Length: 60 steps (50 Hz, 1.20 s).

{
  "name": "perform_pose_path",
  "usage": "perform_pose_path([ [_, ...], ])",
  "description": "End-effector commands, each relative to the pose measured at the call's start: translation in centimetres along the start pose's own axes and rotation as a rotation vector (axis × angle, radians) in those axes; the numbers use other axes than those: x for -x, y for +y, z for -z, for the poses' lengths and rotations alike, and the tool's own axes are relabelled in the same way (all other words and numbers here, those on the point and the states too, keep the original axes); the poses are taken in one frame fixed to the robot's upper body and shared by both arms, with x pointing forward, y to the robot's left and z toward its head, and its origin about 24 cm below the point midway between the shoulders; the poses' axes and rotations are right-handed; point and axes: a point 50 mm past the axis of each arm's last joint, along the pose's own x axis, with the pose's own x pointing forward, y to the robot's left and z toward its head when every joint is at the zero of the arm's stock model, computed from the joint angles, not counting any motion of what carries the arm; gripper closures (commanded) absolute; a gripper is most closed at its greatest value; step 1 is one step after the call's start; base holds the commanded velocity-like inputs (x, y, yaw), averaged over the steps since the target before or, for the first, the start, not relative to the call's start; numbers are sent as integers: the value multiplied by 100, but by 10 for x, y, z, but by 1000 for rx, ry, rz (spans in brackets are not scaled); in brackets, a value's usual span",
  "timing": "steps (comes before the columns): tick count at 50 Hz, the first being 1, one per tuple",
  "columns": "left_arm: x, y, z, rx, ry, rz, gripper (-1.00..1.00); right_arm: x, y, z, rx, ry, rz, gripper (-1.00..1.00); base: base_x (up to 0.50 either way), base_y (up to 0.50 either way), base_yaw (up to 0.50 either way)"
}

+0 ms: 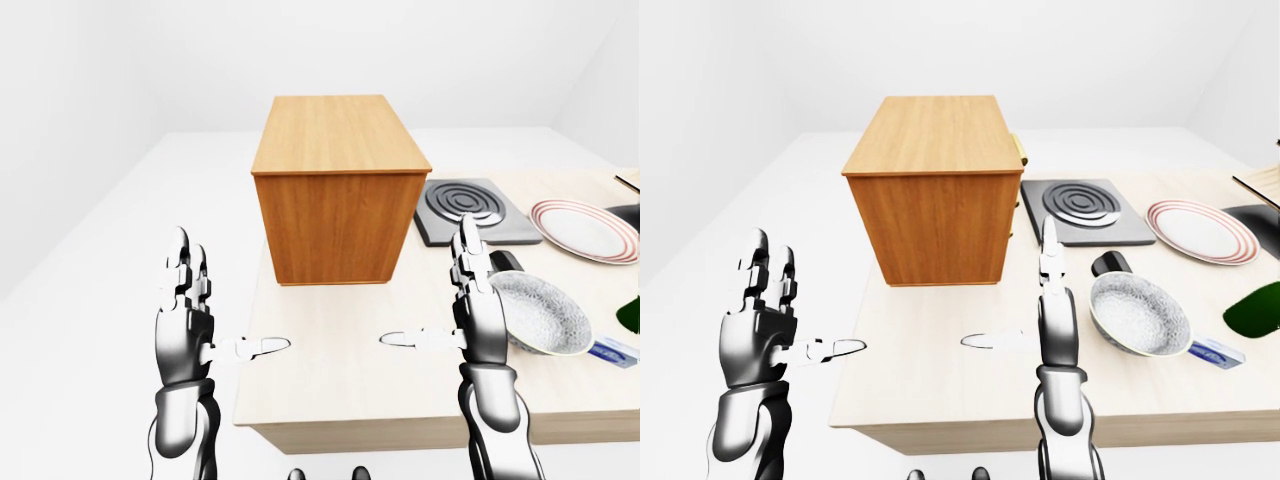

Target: Put the bowl on the top of the cabinet.

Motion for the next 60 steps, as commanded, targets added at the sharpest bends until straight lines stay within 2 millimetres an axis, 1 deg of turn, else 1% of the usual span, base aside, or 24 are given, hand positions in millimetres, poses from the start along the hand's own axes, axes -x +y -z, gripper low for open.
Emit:
perform_pose_path([
  [1, 0, 0, -1, -1, -5, 3, -100, 0, 1, 0, -1, -1, -3, -100, 21, 3, 0],
  [4, 0, 0, 2, 0, 7, 3, -100, 0, 0, -1, -2, -2, -3, -100, 20, 2, 0],
  [14, 1, 0, 2, 0, 8, 5, -100, 0, 1, 0, -5, 2, -7, -100, 14, 0, 0],
  [38, -1, 1, 0, 1, -2, -4, -100, -2, 2, 2, -9, 4, -13, -100, 0, 0, 0],
  [44, -1, 1, -1, -2, -7, -7, -100, -5, -10, -8, 75, -44, 62, -100, 0, 0, 0],
  [46, 0, 1, 2, -3, 5, -8, -100, -7, -15, -13, 116, -70, 86, -100, 0, 0, 0],
  [48, 0, 1, 2, -6, 6, -12, -100, -6, -21, -26, 119, -124, 75, -100, 0, 0, 0],
  [52, 0, 2, 2, -8, 6, -14, -100, -7, -29, -43, 204, -196, 87, -100, 0, 0, 0],
  [53, -1, 2, 0, -9, -2, -17, -100, -10, -34, -50, 242, -232, 92, -100, 0, 0, 0],
  [55, 0, 2, 2, -10, 5, -18, -100, -13, -42, -59, 274, -274, 101, -100, 0, 0, 0],
  [58, -1, 2, -2, -12, -10, -21, -100, -21, -55, -60, 346, -250, 97, -100, 0, 0, 0],
  [60, -1, 2, -2, -15, -9, -21, -100, -24, -61, -55, 446, -229, 100, -100, 0, 0, 0],
])
